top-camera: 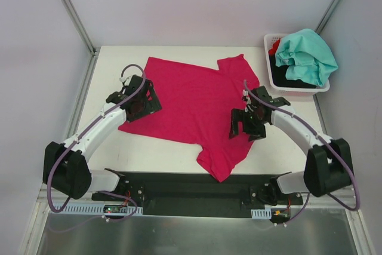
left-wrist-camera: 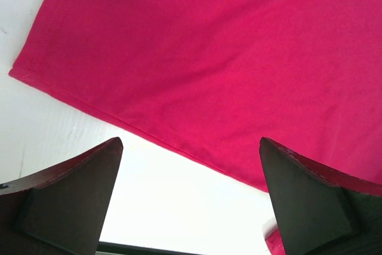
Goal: Fold and stack the t-shirts
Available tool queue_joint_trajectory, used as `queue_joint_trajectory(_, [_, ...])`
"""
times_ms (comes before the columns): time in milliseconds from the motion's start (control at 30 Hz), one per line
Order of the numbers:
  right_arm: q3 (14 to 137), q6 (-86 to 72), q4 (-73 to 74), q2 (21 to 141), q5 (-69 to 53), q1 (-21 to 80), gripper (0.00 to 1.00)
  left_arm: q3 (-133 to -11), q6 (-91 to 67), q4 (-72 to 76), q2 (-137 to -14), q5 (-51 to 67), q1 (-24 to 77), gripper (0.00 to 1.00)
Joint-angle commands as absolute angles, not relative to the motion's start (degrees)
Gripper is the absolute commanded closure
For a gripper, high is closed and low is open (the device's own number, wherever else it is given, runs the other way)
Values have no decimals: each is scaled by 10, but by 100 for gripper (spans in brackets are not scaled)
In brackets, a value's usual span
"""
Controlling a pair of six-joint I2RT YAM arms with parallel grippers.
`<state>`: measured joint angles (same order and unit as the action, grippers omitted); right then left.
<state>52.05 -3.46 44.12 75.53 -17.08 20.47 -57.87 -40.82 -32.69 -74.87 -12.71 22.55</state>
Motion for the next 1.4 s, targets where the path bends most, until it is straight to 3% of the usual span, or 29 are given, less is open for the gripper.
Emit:
queue_joint_trajectory(0, [579,-23,398,841,-71,211,4,-602,-388,-360,-751,-150,229,1])
queue_joint_trajectory(333, [678,-11,424,958,41,218,4,-581,-371,-260,-814,-127,222,1])
queue_joint_trajectory(700, [708,-8,410,1004,33,210,4,-523,-362,-120,-870,-86,213,1])
queue_joint_trajectory(1200, [955,50,462,1128,56,175,4,-512,-346,-13,-925,-73,200,1])
queue_joint_trajectory(1367, [980,63,454,1154,62,148,4,-505,-351,-2,-947,-67,196,1])
